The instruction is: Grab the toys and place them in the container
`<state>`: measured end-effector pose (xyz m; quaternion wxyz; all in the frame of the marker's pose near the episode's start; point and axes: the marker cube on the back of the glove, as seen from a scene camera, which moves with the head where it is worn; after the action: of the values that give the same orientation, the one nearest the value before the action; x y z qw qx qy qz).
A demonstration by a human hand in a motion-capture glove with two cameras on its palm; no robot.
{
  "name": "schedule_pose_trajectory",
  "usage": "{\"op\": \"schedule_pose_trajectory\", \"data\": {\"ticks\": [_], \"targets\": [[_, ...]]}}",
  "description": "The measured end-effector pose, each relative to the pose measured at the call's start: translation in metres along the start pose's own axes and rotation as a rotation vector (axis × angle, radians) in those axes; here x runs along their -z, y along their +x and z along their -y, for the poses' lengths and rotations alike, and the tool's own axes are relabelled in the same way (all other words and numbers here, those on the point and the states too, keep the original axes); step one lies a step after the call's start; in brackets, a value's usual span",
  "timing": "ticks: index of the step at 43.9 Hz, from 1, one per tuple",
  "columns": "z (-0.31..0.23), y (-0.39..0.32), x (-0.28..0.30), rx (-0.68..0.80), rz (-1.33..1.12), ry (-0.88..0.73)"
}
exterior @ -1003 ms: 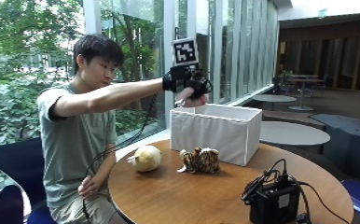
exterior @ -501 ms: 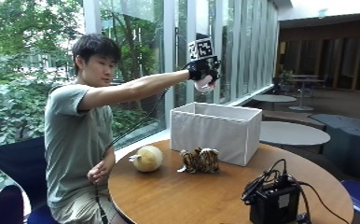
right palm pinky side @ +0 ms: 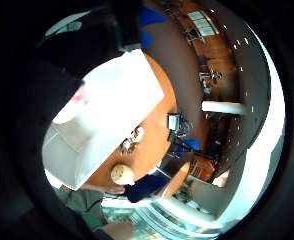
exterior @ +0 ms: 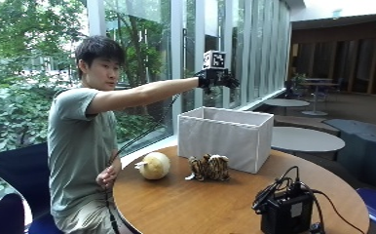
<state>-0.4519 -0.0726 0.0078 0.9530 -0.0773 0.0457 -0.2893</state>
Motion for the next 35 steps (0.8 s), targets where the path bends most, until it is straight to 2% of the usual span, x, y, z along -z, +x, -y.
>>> {"op": "schedule_pose_trajectory", "data": {"ticks": [6,15,21,23,28,33,35], "targets": [[-0.029,0.018,0.019,-0.014,0.014,0.043],[-0.115,0.118,0.034,-0.174,0.001,0.071],[-0.169,0.154,0.036,-0.236,0.224,0.119],[-0.197,0.174,0.025,-0.283,0.276,0.114],[-0.249,0.226,-0.030,-0.411,0.071,0.042],[-0.292,0.221,-0.080,-0.224,0.194,0.012],[-0.300,0.223,-0.107,-0.298,0.172,-0.026]]}}
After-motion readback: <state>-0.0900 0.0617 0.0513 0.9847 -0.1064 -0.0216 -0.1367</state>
